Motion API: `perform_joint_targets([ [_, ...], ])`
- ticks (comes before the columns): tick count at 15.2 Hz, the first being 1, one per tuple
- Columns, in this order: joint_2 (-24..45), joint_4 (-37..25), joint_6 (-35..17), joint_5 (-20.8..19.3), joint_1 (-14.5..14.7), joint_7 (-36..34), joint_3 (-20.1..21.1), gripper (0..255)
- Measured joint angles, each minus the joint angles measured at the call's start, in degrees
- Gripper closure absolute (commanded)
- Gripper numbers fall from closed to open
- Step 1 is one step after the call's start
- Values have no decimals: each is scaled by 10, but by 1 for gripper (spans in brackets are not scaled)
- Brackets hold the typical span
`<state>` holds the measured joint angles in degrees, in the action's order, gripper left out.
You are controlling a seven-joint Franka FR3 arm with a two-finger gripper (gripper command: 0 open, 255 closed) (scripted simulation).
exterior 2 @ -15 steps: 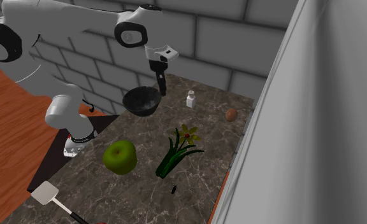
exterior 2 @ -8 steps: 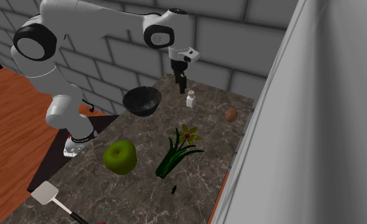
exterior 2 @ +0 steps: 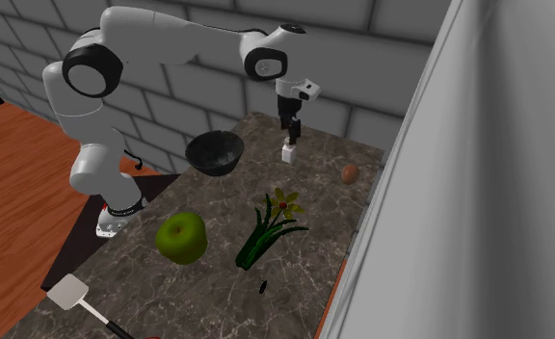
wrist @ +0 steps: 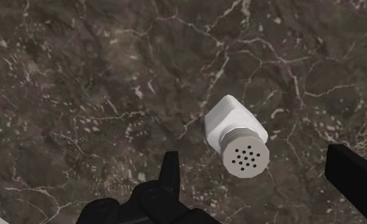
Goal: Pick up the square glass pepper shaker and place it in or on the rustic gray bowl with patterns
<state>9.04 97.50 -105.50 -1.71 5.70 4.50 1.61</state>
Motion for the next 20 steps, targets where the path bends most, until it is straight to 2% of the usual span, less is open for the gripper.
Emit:
perform_joint_targets([
  [5, 8, 27, -34, 0, 0, -1, 0, 0],
  [11, 8, 32, -40, -1, 0, -1, 0, 0],
  [12, 8, 32, -40, -1, 0, -1, 0, 255],
  [20, 8, 32, -40, 0, 0, -1, 0, 255],
])
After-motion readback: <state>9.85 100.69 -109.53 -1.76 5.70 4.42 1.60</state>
